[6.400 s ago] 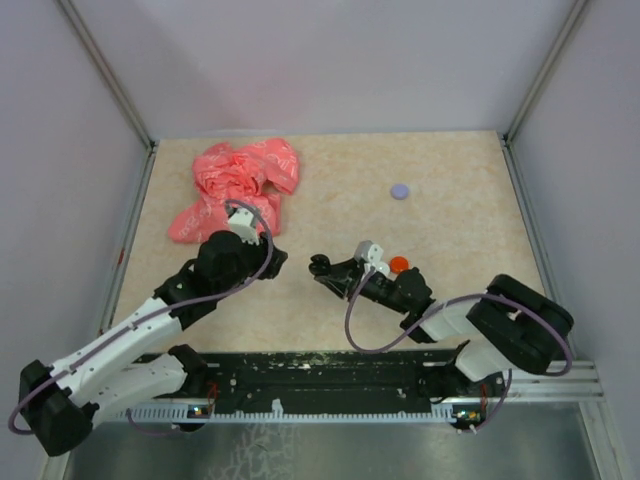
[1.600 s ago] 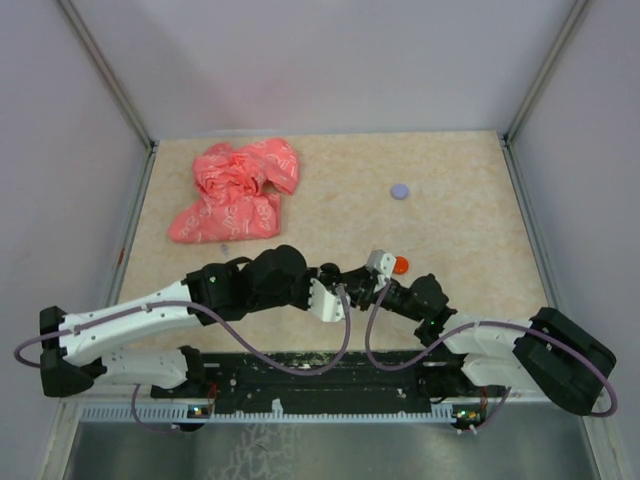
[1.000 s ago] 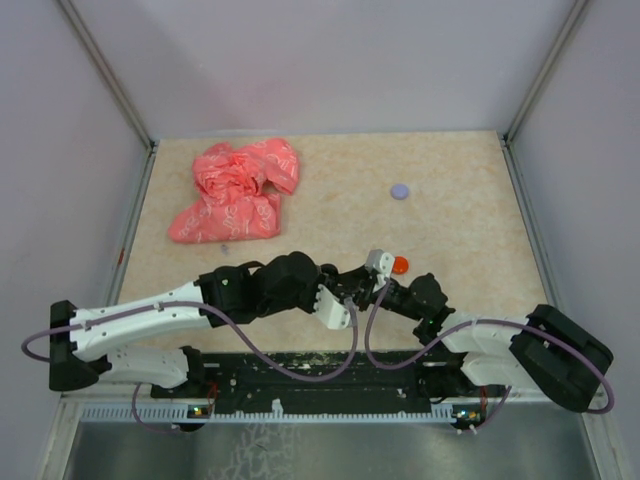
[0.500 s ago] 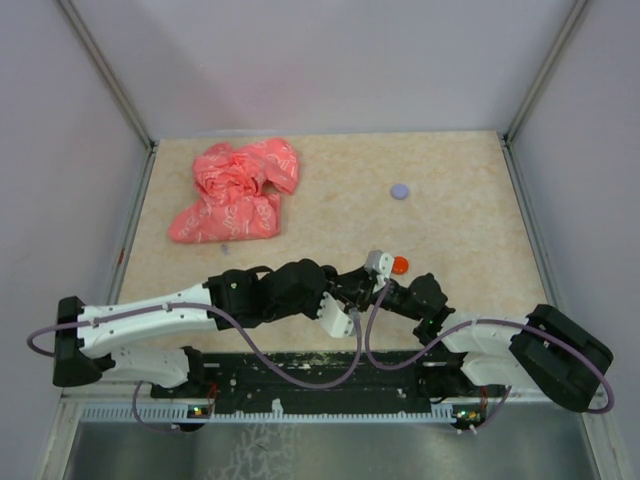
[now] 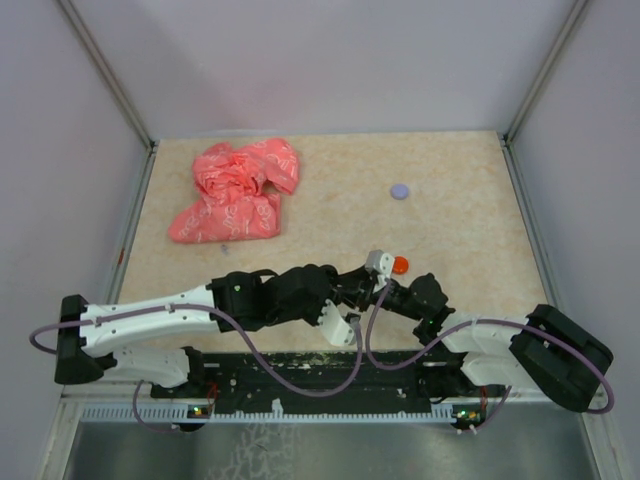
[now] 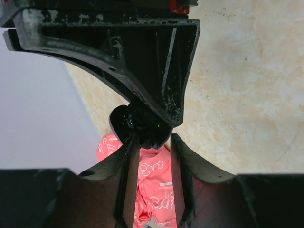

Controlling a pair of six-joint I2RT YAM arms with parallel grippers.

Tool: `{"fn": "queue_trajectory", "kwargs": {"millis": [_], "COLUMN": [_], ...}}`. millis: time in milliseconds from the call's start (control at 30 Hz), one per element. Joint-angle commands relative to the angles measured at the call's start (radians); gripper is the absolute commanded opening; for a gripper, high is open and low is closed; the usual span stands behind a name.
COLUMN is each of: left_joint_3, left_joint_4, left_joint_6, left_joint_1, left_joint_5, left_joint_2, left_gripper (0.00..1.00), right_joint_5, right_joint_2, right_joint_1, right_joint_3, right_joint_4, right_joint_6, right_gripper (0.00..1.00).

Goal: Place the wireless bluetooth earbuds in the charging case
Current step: Place the earbud in the charging case.

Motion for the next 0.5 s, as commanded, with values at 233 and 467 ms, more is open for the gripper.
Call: {"fn": "queue_trajectory", "kwargs": {"millis": [233,467], "left_joint_3": [0.027,-0.020], "left_joint_4": [-0.013,0.114], "left_joint_6": [-0.030,-0.164], "left_joint_1": [-0.014,-0.013], "left_joint_5": [0.013,0.025], "left_joint_2": [-0.031,-0.135], "left_gripper": [0.48,0.61], "right_joint_5": [0.020,0.036], "right_joint_2": [0.003,0.002], "right_joint_1": [-0.009,-0.021], "right_joint_3": [0.030,0.020], "right_joint_4": [0.101,0.100], "right_joint_6": [0.013,0.015], "right_gripper": [0.00,0.00]}}
